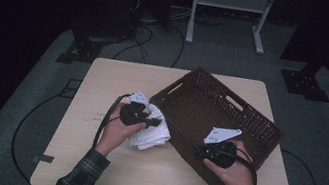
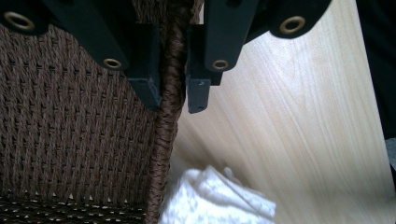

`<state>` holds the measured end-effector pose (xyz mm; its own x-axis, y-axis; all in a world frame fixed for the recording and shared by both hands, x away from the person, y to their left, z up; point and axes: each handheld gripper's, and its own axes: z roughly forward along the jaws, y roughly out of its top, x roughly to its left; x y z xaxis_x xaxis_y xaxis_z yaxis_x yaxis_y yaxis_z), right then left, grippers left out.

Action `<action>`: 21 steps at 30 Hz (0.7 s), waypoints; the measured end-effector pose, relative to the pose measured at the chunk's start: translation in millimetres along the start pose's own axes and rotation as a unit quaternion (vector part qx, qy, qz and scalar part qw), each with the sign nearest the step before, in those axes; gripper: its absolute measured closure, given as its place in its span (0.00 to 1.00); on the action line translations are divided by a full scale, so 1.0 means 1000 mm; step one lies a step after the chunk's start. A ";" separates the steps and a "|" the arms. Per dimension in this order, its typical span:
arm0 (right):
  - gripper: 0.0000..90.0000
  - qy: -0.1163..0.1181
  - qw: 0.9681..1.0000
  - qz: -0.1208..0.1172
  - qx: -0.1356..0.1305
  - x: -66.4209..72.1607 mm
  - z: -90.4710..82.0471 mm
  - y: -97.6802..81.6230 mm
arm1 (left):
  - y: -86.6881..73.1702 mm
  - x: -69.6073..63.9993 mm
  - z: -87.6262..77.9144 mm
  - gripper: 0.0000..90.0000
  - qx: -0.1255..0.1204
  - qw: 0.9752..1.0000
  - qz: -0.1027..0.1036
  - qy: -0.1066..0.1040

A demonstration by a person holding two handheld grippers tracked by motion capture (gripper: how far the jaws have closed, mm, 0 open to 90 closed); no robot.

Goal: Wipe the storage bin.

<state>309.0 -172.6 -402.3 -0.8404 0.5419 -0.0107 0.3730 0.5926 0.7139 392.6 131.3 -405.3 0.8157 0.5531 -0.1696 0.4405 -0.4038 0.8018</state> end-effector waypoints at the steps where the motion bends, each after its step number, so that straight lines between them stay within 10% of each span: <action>1: 0.86 0.000 1.000 0.000 0.000 0.000 0.000 0.000 | 0.002 -0.001 -0.003 0.85 -0.004 1.000 0.002 0.001; 5: 0.86 0.000 1.000 0.000 0.000 0.000 0.000 0.000 | 0.004 -0.002 -0.007 0.85 -0.015 1.000 0.001 0.002; 21: 0.86 -0.001 1.000 -0.001 0.000 0.000 0.000 0.000 | -0.021 0.002 0.041 0.85 0.074 0.997 0.007 0.004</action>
<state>308.9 -172.3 -402.3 -0.8405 0.5417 -0.0138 0.3712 0.5941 0.7136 400.6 111.2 -446.6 0.8192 0.5523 -0.1546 0.4803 -0.5134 0.7111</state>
